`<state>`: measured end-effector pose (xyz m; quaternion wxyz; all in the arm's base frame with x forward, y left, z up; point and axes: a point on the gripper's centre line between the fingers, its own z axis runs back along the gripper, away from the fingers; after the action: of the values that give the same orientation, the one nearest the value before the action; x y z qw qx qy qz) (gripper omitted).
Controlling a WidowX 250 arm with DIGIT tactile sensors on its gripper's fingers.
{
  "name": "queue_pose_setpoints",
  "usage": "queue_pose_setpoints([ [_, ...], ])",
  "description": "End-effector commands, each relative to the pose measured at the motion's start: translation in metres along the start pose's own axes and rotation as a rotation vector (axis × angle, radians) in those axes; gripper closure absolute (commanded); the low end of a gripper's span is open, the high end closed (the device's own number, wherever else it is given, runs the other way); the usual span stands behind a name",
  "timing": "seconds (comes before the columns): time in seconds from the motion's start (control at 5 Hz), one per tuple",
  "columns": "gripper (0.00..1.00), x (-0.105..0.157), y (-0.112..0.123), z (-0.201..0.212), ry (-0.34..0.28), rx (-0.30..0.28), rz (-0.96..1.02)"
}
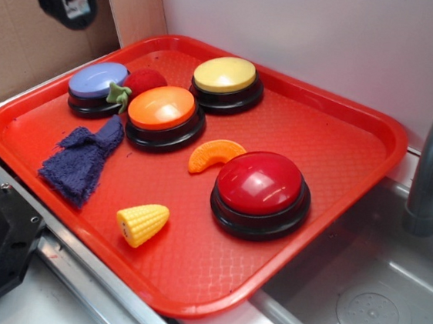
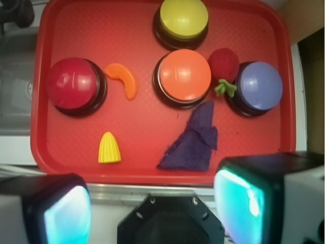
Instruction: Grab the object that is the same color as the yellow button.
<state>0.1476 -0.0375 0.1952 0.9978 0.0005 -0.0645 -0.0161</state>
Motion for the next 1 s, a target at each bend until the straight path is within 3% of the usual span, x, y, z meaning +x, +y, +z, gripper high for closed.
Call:
queue_pose_setpoints([
  [0.0, 0.00, 0.004, -0.011, -0.043, 0.020, -0.030, 0.033],
  [0.2, 0.00, 0.006, -0.019, -0.066, -0.006, -0.043, 0.001],
  [0.4, 0.00, 0.007, -0.030, -0.084, 0.026, -0.053, -0.038],
  [0.6, 0.00, 0.006, -0.035, -0.111, 0.007, -0.072, -0.075],
  [0.8, 0.00, 0.003, -0.042, -0.128, 0.030, -0.099, -0.093],
])
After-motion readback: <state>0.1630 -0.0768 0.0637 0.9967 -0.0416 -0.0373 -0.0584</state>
